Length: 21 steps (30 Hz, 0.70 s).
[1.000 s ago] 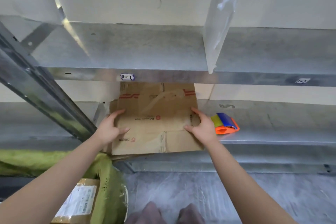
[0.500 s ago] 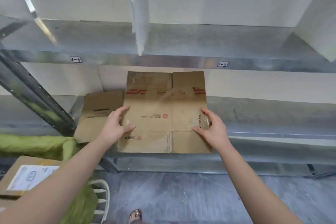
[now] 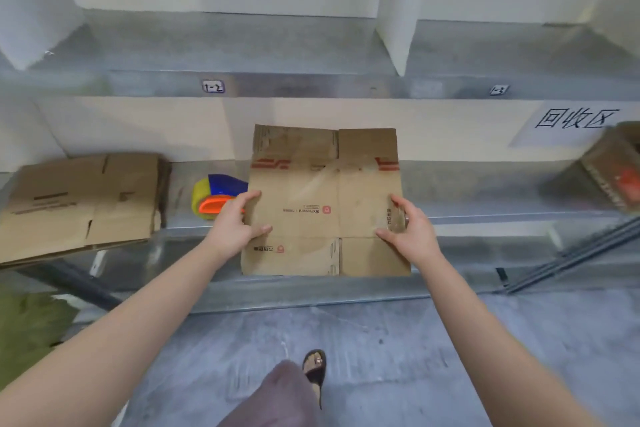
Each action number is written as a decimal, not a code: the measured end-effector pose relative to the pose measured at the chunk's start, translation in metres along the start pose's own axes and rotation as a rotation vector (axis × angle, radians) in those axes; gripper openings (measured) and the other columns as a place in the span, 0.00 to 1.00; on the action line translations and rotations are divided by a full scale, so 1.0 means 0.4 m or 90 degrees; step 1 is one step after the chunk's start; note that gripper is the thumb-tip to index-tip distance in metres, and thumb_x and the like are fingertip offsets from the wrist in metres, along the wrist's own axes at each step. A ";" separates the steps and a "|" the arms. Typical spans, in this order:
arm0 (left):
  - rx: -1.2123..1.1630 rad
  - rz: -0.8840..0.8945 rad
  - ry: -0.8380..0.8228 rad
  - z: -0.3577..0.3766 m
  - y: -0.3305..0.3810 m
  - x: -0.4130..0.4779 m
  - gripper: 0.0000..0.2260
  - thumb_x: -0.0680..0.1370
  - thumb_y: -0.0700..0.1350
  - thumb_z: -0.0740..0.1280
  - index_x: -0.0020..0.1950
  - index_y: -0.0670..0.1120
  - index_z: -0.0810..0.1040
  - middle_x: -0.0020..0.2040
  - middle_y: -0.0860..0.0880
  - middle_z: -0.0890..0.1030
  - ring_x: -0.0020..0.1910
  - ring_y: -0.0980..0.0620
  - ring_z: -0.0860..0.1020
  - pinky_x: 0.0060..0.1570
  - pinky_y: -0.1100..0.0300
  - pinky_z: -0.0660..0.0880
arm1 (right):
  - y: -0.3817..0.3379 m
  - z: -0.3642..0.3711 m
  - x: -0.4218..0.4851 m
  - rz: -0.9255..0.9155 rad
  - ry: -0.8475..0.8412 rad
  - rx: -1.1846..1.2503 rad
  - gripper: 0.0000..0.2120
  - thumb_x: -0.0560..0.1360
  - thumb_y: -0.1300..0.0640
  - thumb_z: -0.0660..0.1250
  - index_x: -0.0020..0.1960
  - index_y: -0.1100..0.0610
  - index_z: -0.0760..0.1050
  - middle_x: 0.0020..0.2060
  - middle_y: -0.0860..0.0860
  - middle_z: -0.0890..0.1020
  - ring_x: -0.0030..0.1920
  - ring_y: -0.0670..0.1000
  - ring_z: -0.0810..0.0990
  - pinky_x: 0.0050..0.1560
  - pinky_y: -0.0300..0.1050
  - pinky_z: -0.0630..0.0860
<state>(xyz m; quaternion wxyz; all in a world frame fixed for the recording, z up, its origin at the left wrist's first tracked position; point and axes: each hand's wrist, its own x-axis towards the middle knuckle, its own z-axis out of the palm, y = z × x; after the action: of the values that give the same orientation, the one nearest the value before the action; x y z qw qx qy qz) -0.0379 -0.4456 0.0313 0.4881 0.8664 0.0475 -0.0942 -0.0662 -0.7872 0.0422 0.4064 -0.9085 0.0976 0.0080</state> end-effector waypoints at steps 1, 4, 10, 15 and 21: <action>0.006 0.000 -0.002 0.033 0.018 0.016 0.35 0.64 0.48 0.79 0.68 0.60 0.69 0.65 0.50 0.72 0.61 0.48 0.74 0.65 0.47 0.71 | 0.024 -0.022 0.016 0.007 0.004 0.001 0.38 0.67 0.55 0.79 0.73 0.50 0.67 0.68 0.50 0.73 0.69 0.51 0.70 0.69 0.45 0.65; -0.026 0.006 0.003 0.124 0.076 0.054 0.34 0.67 0.42 0.79 0.70 0.53 0.70 0.65 0.49 0.72 0.62 0.49 0.72 0.67 0.49 0.70 | 0.084 -0.075 0.067 0.019 0.016 0.008 0.38 0.67 0.56 0.78 0.73 0.49 0.67 0.68 0.49 0.73 0.69 0.50 0.70 0.68 0.44 0.65; -0.045 0.000 0.000 0.233 0.126 0.120 0.32 0.67 0.42 0.77 0.67 0.57 0.70 0.65 0.49 0.72 0.62 0.48 0.74 0.63 0.46 0.73 | 0.168 -0.146 0.139 0.044 0.018 0.018 0.37 0.68 0.56 0.78 0.73 0.49 0.67 0.67 0.47 0.74 0.68 0.50 0.71 0.67 0.45 0.67; -0.047 -0.020 0.018 0.294 0.175 0.146 0.32 0.70 0.35 0.74 0.70 0.52 0.69 0.62 0.47 0.74 0.58 0.48 0.75 0.60 0.48 0.75 | 0.226 -0.182 0.170 0.055 0.065 0.011 0.37 0.68 0.54 0.78 0.72 0.45 0.66 0.62 0.42 0.77 0.64 0.54 0.69 0.62 0.47 0.68; -0.224 -0.119 0.029 0.370 0.207 0.126 0.40 0.72 0.29 0.71 0.77 0.51 0.55 0.61 0.47 0.70 0.56 0.50 0.74 0.51 0.54 0.76 | 0.249 -0.192 0.204 0.078 0.074 -0.007 0.48 0.68 0.54 0.78 0.78 0.44 0.54 0.60 0.46 0.75 0.65 0.52 0.65 0.62 0.45 0.68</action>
<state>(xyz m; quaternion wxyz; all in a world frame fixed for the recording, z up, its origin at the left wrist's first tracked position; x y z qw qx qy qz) 0.0084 -0.6156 0.0151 0.6198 0.7615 0.1549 -0.1095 -0.0093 -0.9229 0.0126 0.3938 -0.9019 0.1764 -0.0194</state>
